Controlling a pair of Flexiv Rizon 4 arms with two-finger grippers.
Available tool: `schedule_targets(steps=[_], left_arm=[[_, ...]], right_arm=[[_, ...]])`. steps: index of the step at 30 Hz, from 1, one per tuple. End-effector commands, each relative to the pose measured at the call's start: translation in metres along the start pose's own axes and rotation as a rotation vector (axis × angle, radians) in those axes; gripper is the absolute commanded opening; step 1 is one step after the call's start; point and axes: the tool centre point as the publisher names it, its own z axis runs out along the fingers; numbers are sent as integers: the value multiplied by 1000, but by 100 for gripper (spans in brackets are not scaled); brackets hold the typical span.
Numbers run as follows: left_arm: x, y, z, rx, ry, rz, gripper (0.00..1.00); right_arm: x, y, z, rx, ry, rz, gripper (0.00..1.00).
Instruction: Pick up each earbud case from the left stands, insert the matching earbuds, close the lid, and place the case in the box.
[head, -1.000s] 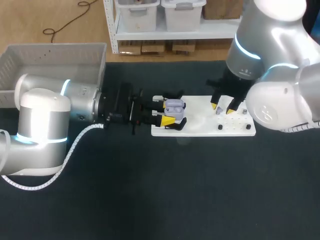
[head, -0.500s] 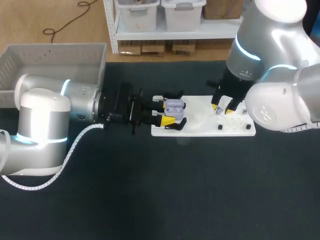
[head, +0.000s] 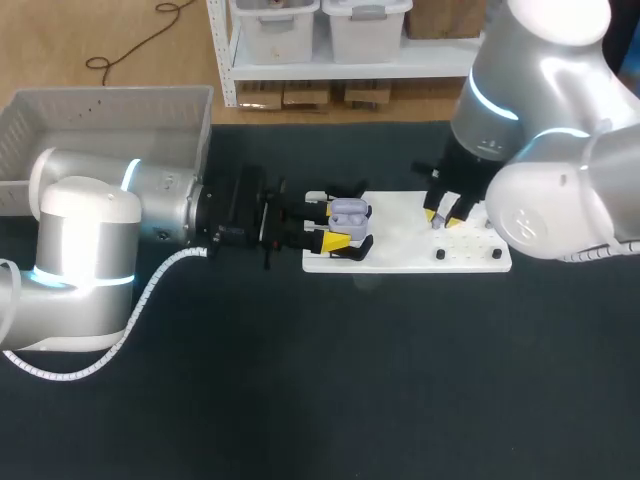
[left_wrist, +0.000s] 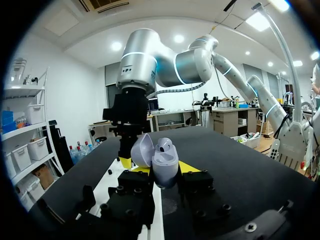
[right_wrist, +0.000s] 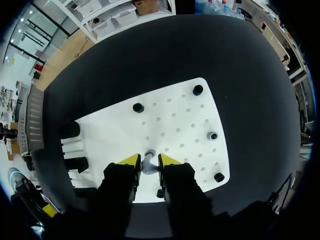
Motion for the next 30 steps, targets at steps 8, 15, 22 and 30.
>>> schedule_targets(steps=[8, 15, 22, 30], left_arm=[[1, -1, 0, -4, -2, 3, 0], [1, -1, 0, -4, -2, 3, 0], [1, -1, 0, -4, -2, 3, 0], [1, -1, 0, -4, -2, 3, 0]], right_arm=[[-1, -1, 0, 12, 8, 7, 0], [5, -3, -22, 3, -3, 19, 0], [19, -1, -64, -20, 1, 26, 0], [43, 22, -130, -45, 8, -72, 0]])
